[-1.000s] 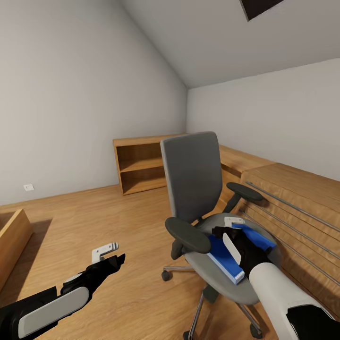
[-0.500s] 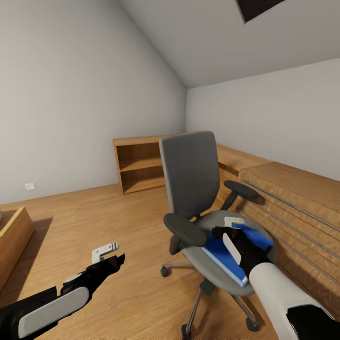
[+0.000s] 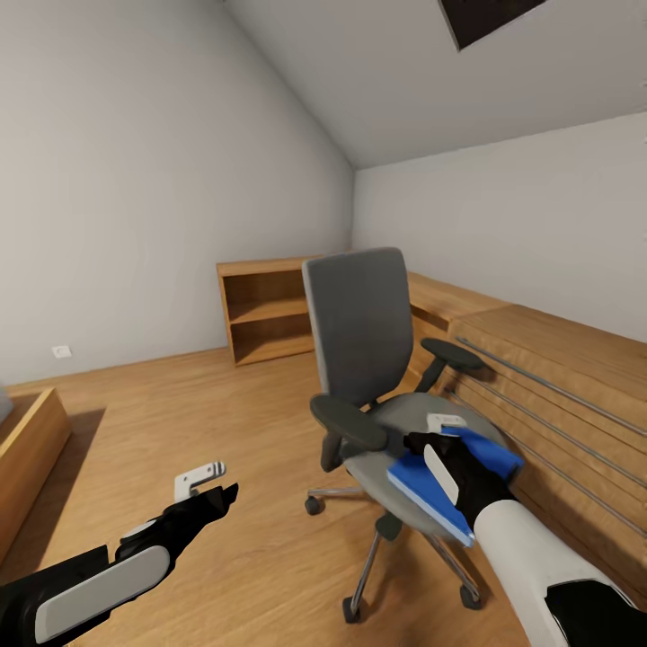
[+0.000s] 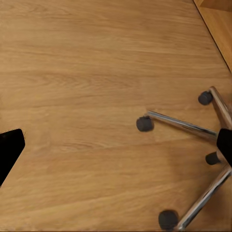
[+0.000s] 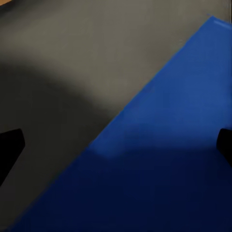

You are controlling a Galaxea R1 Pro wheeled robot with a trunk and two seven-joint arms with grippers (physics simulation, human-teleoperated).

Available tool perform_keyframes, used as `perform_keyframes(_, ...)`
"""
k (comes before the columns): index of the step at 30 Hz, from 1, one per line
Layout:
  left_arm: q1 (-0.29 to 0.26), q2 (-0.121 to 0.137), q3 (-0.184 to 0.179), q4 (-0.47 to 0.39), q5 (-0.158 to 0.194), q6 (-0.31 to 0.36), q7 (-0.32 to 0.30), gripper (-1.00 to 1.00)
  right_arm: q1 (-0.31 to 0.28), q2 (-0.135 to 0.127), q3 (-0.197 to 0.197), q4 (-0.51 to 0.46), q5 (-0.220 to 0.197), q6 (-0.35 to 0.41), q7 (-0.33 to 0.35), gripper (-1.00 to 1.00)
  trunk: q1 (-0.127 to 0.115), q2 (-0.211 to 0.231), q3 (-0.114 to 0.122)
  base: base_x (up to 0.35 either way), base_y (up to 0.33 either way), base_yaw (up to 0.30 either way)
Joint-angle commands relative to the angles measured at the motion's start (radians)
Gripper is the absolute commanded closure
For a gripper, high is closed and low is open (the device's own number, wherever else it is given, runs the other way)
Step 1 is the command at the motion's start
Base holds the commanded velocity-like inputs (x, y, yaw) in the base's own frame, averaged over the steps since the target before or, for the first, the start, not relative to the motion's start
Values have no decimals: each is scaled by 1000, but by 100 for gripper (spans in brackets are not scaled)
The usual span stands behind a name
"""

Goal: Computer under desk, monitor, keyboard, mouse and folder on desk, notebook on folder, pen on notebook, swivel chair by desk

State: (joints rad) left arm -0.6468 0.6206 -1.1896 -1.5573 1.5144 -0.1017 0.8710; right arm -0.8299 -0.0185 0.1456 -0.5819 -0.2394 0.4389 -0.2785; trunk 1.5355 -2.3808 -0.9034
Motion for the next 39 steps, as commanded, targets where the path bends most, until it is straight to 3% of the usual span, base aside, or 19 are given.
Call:
perform_keyframes(1, -2, 1, -3, -1, 9, -10, 2, -100, 0, -1, 7, 7, -24, 3, -8, -100, -1, 0, -1, -195, 0, 0)
perform_keyframes(39, -2, 1, -3, -1, 9, -10, 2, -100, 0, -1, 7, 7, -24, 2, -8, -100, -1, 0, -1, -42, -8, 0)
